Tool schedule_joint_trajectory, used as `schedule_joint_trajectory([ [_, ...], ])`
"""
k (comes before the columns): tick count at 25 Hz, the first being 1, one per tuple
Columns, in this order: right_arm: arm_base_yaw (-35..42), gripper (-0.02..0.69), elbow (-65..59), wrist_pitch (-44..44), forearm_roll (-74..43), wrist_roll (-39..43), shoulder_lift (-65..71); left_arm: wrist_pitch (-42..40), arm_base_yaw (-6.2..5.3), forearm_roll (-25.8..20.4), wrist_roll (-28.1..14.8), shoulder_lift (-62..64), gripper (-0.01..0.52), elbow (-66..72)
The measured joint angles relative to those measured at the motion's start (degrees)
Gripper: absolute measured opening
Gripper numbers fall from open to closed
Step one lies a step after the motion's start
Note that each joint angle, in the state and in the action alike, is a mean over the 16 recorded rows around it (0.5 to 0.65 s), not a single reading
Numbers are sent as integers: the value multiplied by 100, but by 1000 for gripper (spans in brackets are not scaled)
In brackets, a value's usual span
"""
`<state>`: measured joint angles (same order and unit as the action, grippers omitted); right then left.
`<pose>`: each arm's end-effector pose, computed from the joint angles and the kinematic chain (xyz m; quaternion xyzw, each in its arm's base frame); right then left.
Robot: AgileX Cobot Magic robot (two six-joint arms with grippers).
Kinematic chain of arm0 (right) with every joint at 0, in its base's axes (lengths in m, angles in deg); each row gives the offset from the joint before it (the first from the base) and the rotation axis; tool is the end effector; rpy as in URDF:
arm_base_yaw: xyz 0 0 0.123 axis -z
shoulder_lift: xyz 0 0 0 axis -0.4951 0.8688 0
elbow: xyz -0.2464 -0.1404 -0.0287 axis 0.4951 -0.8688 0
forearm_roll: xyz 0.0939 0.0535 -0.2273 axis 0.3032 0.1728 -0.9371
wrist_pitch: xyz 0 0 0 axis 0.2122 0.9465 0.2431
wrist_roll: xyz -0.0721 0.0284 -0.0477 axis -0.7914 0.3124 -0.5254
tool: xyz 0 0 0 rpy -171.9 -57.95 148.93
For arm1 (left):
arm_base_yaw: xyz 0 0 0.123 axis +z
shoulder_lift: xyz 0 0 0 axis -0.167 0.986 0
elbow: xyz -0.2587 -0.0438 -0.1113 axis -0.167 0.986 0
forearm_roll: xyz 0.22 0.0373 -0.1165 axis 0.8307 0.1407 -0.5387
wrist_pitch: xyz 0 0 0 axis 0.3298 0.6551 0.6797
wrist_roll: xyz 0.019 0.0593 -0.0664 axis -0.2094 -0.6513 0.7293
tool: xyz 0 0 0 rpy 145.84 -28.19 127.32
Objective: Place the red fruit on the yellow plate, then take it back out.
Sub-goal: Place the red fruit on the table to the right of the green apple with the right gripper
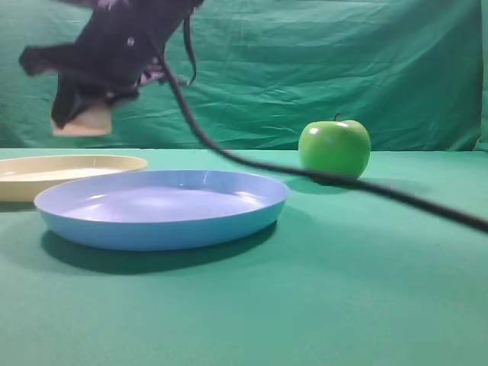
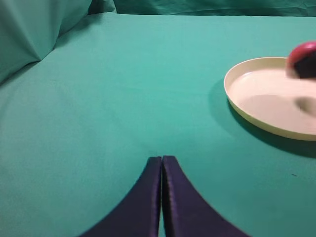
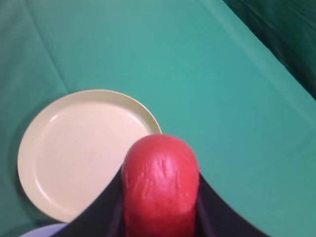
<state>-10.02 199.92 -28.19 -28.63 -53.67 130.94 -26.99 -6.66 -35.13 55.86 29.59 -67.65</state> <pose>0.3584 0.3195 0.3137 -0.4920 0.7721 0.1494 0.3735 0.0509 0.0135 0.1777 -0.0656 0.7917 0.0561 0.6048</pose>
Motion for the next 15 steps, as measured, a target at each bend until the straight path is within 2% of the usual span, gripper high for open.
schedule_joint_trajectory([
  [7, 539, 212, -1556, 263, -690, 865, -1631, 0, 0, 0, 0, 0, 0, 0],
  [15, 1271, 204, -4537, -520, -808, 1211, -3471, 0, 0, 0, 0, 0, 0, 0],
])
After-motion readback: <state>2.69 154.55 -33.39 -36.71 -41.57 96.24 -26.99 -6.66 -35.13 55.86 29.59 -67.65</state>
